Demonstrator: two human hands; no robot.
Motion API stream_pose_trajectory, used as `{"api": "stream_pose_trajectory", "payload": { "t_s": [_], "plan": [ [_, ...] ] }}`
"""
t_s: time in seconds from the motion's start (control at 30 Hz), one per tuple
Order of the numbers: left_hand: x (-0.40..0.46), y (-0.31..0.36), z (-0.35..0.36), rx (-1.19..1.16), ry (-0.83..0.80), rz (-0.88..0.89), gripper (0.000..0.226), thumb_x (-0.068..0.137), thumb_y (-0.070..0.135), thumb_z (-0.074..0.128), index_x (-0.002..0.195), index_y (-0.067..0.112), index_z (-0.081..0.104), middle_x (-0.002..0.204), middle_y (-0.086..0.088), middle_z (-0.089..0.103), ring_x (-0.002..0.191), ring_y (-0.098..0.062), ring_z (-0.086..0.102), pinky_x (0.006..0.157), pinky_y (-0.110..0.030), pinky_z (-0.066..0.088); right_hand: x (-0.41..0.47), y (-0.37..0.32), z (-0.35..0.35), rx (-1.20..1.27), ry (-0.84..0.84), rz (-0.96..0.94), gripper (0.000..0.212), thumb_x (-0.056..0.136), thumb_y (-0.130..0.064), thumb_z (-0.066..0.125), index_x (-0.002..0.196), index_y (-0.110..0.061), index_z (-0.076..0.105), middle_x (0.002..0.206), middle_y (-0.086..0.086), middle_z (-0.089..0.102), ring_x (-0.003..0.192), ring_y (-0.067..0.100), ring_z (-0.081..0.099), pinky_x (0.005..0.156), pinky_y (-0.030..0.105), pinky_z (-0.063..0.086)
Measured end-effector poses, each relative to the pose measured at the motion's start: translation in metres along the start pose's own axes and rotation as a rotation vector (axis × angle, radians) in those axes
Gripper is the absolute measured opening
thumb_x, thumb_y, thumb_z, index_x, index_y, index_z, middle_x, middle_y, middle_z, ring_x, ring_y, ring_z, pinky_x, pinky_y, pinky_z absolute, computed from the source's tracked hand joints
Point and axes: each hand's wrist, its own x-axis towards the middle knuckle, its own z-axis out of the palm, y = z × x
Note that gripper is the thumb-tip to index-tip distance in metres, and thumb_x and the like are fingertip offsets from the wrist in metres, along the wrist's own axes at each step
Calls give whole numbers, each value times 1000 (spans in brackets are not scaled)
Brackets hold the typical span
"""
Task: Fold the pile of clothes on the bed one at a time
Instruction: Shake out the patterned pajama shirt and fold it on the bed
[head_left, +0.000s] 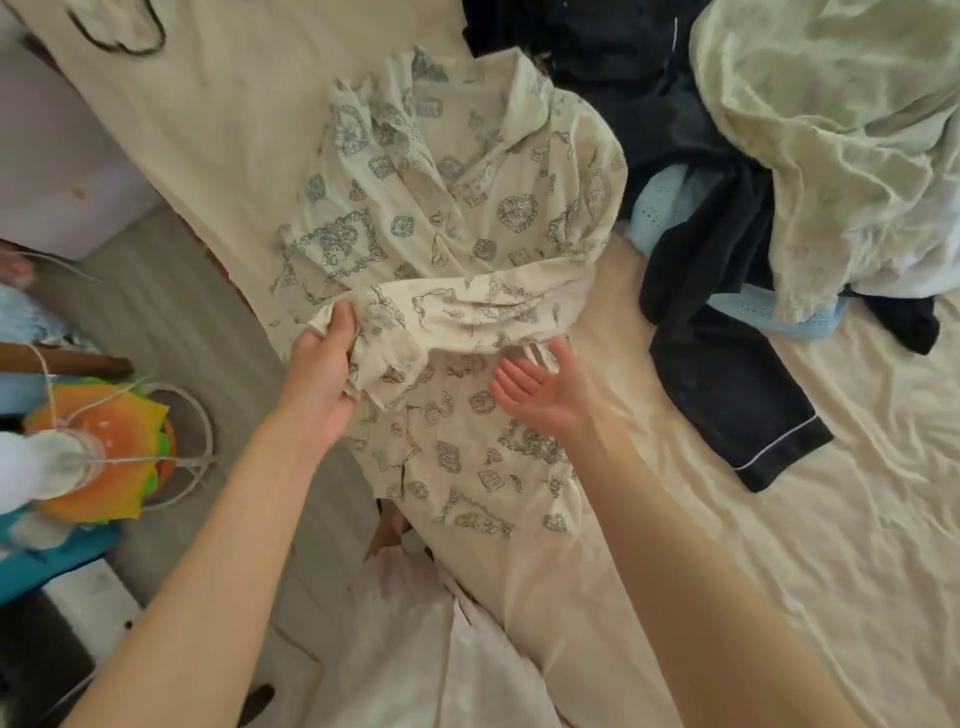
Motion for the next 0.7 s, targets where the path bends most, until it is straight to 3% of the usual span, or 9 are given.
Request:
{"api": "stream_pose_trajectory", "payload": {
  "t_s": [0.2,0.27,0.33,0.4,0.47,0.5,0.53,0.63,0.7],
  "plan": [
    [10,6,-24,39,66,181,24,99,29,43,88,26,64,86,8,74,88,-10,69,71,-30,59,25,-12,34,162,89,-63,36,92,-33,57,106,0,56,104,18,63,96,34,59,76,51,48],
    [12,9,-31,64,103,233,22,98,28,46,87,27,65,87,8,73,90,-10,68,76,-31,57,26,-17,42,331,97,-56,30,93,-28,56,103,0,58,111,10,65,103,27,61,82,49,49],
    [19,11,-40,136,168,304,18,98,27,49,91,22,65,90,5,70,93,-13,65,82,-33,54,26,-21,44,435,137,-147,30,90,-19,61,119,-12,62,120,-1,65,114,14,60,96,37,48],
    [29,12,-51,208,233,373,15,97,26,51,96,17,63,90,3,66,91,-14,62,81,-34,51,10,-29,46,329,8,-167,45,84,-8,64,124,-27,60,113,-6,69,109,12,63,93,34,51],
    [38,10,-62,262,304,422,11,94,24,55,92,16,62,83,4,63,82,-12,60,73,-30,51,-5,-44,44,116,-96,-233,36,79,-9,68,103,-36,69,95,-6,73,107,11,62,88,39,53],
    [42,9,-65,269,333,434,10,93,23,57,86,19,62,78,6,62,75,-9,59,66,-24,50,-6,-57,45,140,-154,-287,23,81,-13,67,97,-29,73,92,-3,74,110,14,60,86,39,53],
    [45,7,-66,266,356,448,11,91,22,59,81,22,62,75,8,61,69,-5,58,61,-19,48,-8,-68,46,120,-100,-424,18,88,-14,60,101,-21,71,99,3,73,113,18,58,86,40,52],
    [55,-1,-68,272,447,435,11,90,19,61,79,20,62,74,10,60,63,6,57,59,-14,46,-1,-80,48,274,99,-446,18,95,-6,47,108,-3,59,116,11,65,110,25,60,92,38,50],
    [65,-8,-72,454,499,328,17,93,21,58,90,5,63,77,3,61,68,-7,58,59,-19,43,7,-63,39,124,165,-406,19,92,-1,49,109,-2,57,106,11,65,99,25,63,86,38,53]
  ]
}}
